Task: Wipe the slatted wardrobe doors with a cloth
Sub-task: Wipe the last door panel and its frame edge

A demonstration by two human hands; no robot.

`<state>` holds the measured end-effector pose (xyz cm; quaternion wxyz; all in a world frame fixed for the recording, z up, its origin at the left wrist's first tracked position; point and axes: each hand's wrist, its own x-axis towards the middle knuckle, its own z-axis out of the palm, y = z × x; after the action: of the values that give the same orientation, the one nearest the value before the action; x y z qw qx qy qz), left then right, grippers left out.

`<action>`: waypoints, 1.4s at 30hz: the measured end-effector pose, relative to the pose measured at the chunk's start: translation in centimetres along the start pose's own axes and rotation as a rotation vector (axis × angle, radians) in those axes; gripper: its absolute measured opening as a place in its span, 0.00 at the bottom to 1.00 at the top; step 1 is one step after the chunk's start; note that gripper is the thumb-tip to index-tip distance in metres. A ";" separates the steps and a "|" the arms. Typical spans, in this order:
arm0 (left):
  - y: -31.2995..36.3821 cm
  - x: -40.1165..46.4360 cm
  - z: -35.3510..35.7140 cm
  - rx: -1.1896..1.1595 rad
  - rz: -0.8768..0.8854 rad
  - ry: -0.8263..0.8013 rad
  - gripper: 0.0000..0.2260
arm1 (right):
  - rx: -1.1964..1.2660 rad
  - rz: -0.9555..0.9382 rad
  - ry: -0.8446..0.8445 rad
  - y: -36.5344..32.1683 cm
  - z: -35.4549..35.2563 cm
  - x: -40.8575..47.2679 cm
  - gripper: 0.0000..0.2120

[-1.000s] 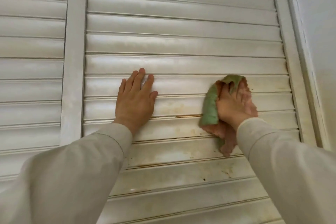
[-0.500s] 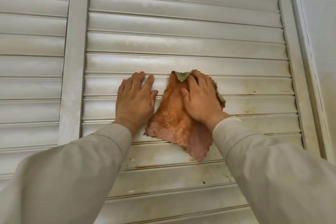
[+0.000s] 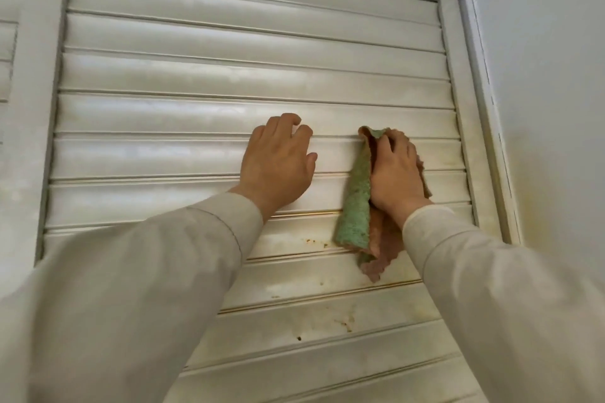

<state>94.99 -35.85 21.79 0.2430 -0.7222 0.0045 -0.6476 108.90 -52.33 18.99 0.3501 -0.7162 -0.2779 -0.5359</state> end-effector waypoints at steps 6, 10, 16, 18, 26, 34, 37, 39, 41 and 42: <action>1.9 4.0 3.1 0.060 0.045 -0.055 0.24 | -0.085 0.078 -0.061 6.0 -1.1 0.9 0.27; 1.1 4.6 4.3 0.108 0.044 -0.014 0.25 | -0.072 0.153 -0.091 10.0 -1.6 1.6 0.31; 1.4 4.4 4.6 0.116 0.041 0.030 0.23 | 0.034 0.384 -0.164 10.1 -1.7 1.2 0.30; 1.5 4.3 4.6 0.116 0.028 0.029 0.23 | -0.030 0.403 -0.117 8.3 -1.7 1.1 0.30; 1.2 4.4 4.9 0.121 0.058 0.049 0.24 | -0.028 -0.080 -0.177 2.1 1.7 1.5 0.38; 1.0 4.3 4.9 -0.074 0.015 0.238 0.16 | -0.155 0.410 -0.390 6.9 -0.7 5.3 0.26; 0.8 4.3 4.9 -0.124 -0.043 0.332 0.13 | -0.149 0.129 -0.365 0.5 1.0 2.8 0.26; 0.9 4.4 5.0 -0.067 -0.059 0.326 0.14 | -0.072 -0.089 -0.303 -2.4 1.5 0.9 0.32; 0.9 4.4 5.2 -0.011 -0.070 0.297 0.15 | 0.009 -0.127 -0.240 -2.3 1.5 1.1 0.37; 1.0 4.4 5.2 0.007 -0.067 0.280 0.16 | 0.017 -0.103 -0.225 -1.4 1.3 1.9 0.39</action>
<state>100.90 -36.33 25.37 0.2208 -0.6236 0.0118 -0.7498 109.13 -50.40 20.83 0.2951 -0.7536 -0.3562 -0.4671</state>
